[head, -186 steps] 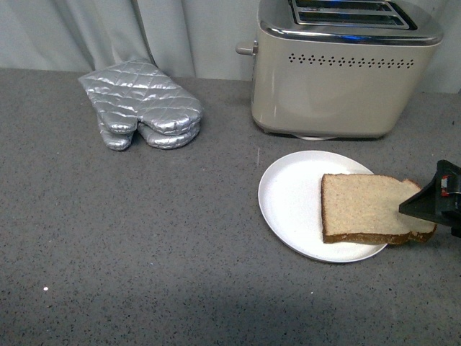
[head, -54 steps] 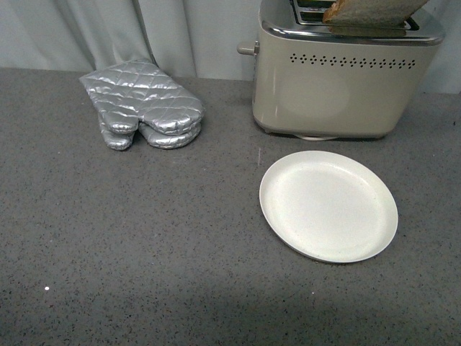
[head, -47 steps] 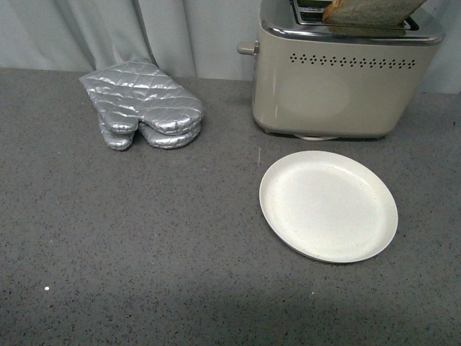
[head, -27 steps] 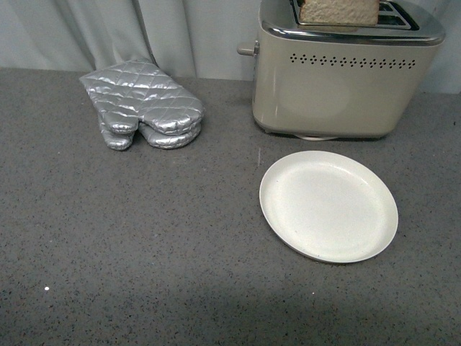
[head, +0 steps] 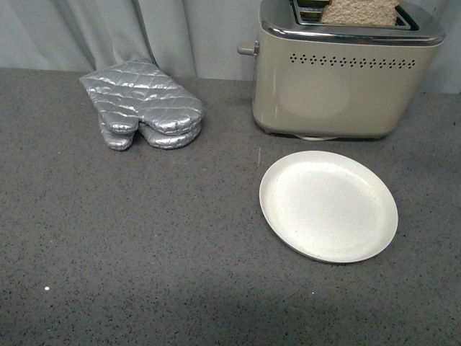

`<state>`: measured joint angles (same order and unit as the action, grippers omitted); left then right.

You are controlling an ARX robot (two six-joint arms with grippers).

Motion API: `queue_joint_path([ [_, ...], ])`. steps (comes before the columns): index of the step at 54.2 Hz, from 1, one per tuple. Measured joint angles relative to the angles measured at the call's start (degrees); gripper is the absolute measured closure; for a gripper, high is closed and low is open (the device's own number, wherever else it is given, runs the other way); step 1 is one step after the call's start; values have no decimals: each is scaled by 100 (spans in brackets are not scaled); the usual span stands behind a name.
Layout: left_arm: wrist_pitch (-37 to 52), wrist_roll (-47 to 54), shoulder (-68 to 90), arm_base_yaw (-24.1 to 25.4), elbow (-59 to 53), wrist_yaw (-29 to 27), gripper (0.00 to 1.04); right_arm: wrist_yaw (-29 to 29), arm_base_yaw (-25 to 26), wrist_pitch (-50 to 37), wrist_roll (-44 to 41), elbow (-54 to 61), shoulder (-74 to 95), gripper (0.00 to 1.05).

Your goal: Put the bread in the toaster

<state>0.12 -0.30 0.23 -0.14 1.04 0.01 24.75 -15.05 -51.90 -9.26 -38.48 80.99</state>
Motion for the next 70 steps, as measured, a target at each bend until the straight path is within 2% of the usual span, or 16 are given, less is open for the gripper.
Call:
queue_joint_path([
  [10, 0, 0, 0, 0, 0, 0, 7, -380, 424, -90, -514, 1204, -1104, 10],
  [13, 0, 0, 0, 0, 0, 0, 7, -1222, 710, 695, -140, 1515, -1698, 20],
  [16, 0, 0, 0, 0, 0, 0, 7, -1733, 892, 1200, 203, 1888, -2216, 28],
  [18, 0, 0, 0, 0, 0, -2, 7, -1880, 955, 1322, 398, 2109, -2455, 34],
  [24, 0, 0, -2, 0, 0, 0, 7, -2041, 1067, 1381, 684, 2522, -2907, 52],
  [28, 0, 0, 0, 0, 0, 0, 7, -2417, 1327, 1416, 778, 2675, -3117, 64],
  [41, 0, 0, -2, 0, 0, -2, 7, -2468, 1491, 1631, 855, 3112, -3762, 104],
  [68, 0, 0, -2, 0, 0, -2, 7, -2465, 1497, 2527, 866, 3617, -5163, 104],
  [70, 0, 0, -2, 0, 0, -2, 7, -2465, 1497, 2369, 866, 3746, -5206, 104],
])
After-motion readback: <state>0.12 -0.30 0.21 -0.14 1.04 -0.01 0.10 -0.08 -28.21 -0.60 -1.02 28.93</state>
